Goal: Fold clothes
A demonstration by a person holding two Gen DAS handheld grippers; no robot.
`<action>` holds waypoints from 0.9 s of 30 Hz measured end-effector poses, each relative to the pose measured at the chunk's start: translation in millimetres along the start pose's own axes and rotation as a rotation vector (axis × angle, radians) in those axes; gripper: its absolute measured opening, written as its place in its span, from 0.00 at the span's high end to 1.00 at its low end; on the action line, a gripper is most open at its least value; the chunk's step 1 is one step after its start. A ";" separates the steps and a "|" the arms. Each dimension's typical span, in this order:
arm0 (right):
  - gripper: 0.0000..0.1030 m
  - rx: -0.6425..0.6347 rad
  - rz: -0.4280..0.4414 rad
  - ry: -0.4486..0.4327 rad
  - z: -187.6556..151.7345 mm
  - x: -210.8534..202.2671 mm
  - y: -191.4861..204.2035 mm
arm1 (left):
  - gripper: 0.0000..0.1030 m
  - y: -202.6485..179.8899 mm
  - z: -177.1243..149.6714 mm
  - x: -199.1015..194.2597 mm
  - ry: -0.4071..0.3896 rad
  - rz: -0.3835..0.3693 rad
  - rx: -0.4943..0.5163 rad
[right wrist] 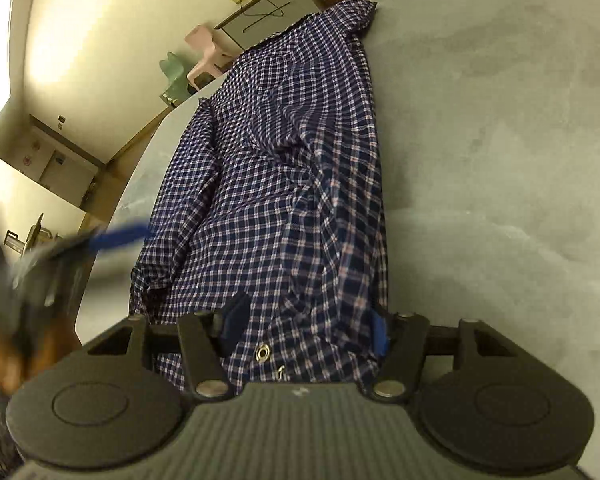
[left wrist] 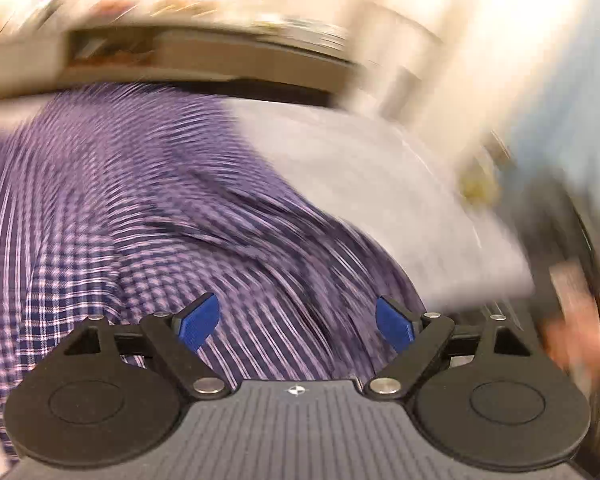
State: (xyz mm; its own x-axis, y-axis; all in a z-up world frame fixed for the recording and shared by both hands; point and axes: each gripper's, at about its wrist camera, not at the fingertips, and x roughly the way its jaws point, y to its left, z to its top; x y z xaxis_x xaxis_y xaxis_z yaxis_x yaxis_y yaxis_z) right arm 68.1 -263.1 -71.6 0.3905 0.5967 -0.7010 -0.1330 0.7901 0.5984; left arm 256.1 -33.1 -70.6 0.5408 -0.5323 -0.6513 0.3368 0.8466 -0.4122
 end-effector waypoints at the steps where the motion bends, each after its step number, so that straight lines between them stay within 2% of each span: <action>1: 0.42 -0.003 -0.009 -0.008 -3.3 -3.1 0.0 | 0.16 11.8 12.0 12.6 0.007 -0.012 -0.066; 3: 0.49 -0.009 -0.029 -0.024 -9.8 -9.2 0.1 | 0.16 23.8 26.7 42.0 0.033 -0.016 -0.123; 5: 0.77 -0.014 -0.048 -0.039 -16.4 -15.2 0.1 | 0.18 31.7 36.5 68.4 0.051 -0.006 -0.159; 7: 0.89 -0.029 -0.071 -0.050 -22.6 -19.2 0.3 | 0.29 35.8 40.0 87.1 0.048 0.032 -0.173; 9: 0.95 -0.035 -0.051 -0.062 -20.4 -21.1 0.6 | 0.78 43.2 41.8 95.6 0.039 0.046 -0.214; 11: 0.95 0.000 0.039 -0.072 -16.8 -25.6 -6.6 | 0.92 50.4 47.6 85.6 -0.023 0.023 -0.242; 12: 0.96 0.035 0.103 -0.068 -16.7 -26.9 -11.4 | 0.94 54.0 50.8 79.4 -0.058 0.009 -0.254; 14: 0.96 0.106 0.231 -0.062 -16.8 -29.3 -21.2 | 0.94 66.8 60.1 62.6 -0.124 -0.001 -0.310; 16: 0.96 0.130 0.236 -0.028 -14.8 -24.7 -25.6 | 0.95 81.3 70.2 51.6 -0.168 0.026 -0.358; 17: 0.96 0.141 0.239 -0.011 -13.7 -22.3 -27.8 | 0.95 86.8 73.2 53.1 -0.163 0.063 -0.368; 19: 0.92 0.059 0.087 0.030 -14.7 -11.1 -18.0 | 0.95 94.4 75.9 58.1 -0.136 0.136 -0.374; 21: 0.90 -0.018 -0.012 0.054 -18.8 -6.4 -6.3 | 0.95 91.8 70.4 62.8 -0.094 0.120 -0.370; 22: 0.86 -0.039 -0.019 0.048 -18.7 -10.0 -3.3 | 0.95 86.3 66.4 62.7 -0.079 0.087 -0.366; 23: 0.76 -0.060 -0.025 0.042 -18.6 -13.7 -0.3 | 0.94 79.4 61.9 61.7 -0.065 0.048 -0.362; 25: 0.68 -0.066 -0.019 -0.013 -15.1 -26.6 0.2 | 0.82 67.5 52.4 62.2 -0.036 -0.007 -0.350; 26: 0.68 -0.066 -0.007 -0.026 -11.8 -27.9 -0.4 | 0.60 62.9 47.0 64.7 -0.021 -0.015 -0.341; 27: 0.68 -0.067 0.004 -0.038 -8.4 -29.1 -1.0 | 0.44 58.4 44.3 68.3 -0.013 -0.006 -0.332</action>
State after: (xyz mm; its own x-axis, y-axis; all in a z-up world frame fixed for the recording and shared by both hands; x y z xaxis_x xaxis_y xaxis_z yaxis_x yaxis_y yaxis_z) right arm 49.2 -280.1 -55.1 0.4236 0.5952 -0.6829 -0.1944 0.7960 0.5732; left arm 346.8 -19.8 -111.0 0.5501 -0.5354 -0.6409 0.0718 0.7949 -0.6025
